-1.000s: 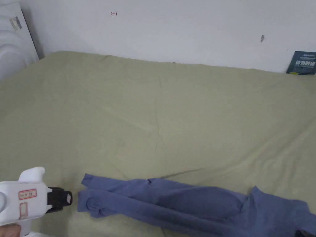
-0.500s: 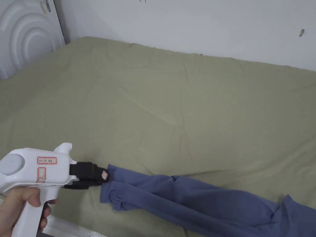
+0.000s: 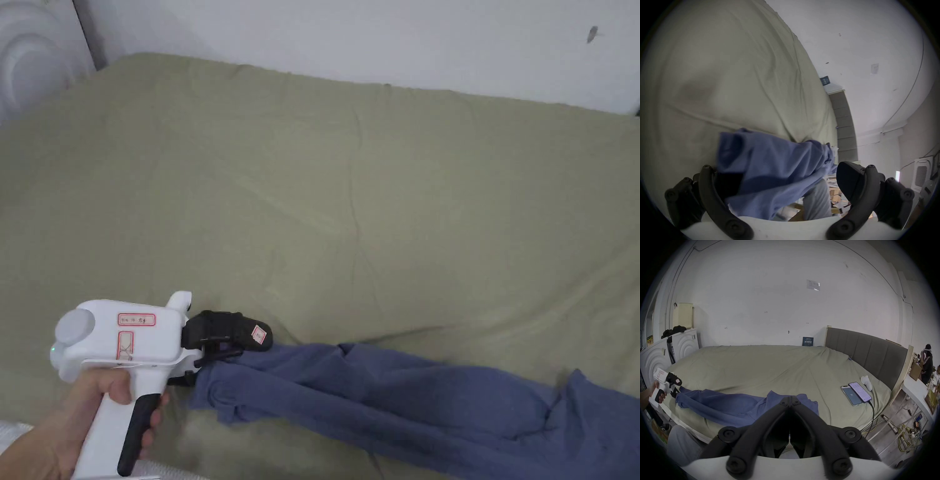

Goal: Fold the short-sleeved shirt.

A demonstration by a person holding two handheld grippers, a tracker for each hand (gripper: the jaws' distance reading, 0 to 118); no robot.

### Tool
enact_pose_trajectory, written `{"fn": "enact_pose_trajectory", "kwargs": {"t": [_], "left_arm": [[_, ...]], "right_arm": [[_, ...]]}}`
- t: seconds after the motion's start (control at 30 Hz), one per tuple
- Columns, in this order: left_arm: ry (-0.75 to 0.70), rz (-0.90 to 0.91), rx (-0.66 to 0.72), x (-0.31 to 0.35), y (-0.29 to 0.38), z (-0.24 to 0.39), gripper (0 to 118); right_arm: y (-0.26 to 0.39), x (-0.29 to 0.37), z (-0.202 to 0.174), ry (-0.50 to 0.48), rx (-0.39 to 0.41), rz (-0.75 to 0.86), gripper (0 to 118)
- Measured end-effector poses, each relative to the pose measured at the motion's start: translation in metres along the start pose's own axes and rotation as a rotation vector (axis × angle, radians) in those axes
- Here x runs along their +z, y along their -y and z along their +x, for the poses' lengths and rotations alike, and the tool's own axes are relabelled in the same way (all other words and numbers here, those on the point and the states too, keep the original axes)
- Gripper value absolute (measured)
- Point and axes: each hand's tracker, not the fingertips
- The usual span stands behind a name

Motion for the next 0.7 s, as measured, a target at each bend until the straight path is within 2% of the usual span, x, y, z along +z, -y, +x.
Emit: {"fn": "enact_pose_trajectory", "kwargs": {"t": [0.07,0.1,0.13,0.17,0.2,0.27,0.37,0.4,0.43,0.53,0.7], "left_arm": [[-0.005,0.0,-0.006,-0.007,0.0,0.003,111],[-0.027,0.013,-0.013,-0.006,-0.002,0.008,96],[-0.088,0.031,-0.031,-0.006,-0.003,0.01,56],[-0.166,0.034,-0.041,-0.011,-0.001,0.015,7],[-0.287,0.056,-0.066,-0.008,0.0,0.012,7],[-0.175,0.037,-0.015,-0.004,0.001,0.01,7],[-0.23,0.143,-0.035,0.017,-0.007,0.014,7],[-0.141,0.115,0.09,0.022,-0.002,0.017,6],[-0.14,0.115,0.086,0.028,0.001,0.02,6],[-0.213,0.156,0.052,0.052,0.003,0.028,6],[-0.309,0.226,0.083,0.098,0.005,0.037,6]], "right_arm": [[-0.001,-0.004,-0.001,-0.003,-0.002,0.002,0],[-0.002,-0.005,-0.001,-0.002,0.0,0.004,0],[-0.003,-0.006,-0.001,-0.006,-0.001,0.008,0],[-0.005,-0.007,0.0,-0.01,-0.006,0.011,0],[-0.006,-0.007,0.001,-0.015,-0.009,0.015,0],[-0.009,-0.008,0.002,-0.017,-0.011,0.017,0],[-0.011,-0.009,0.006,-0.023,-0.014,0.025,0],[-0.012,-0.011,0.007,-0.026,-0.015,0.025,0],[-0.012,-0.013,0.008,-0.031,-0.017,0.025,0],[-0.014,-0.018,0.011,-0.051,-0.029,0.023,0],[-0.017,-0.02,0.012,-0.081,-0.039,0.038,0]]}}
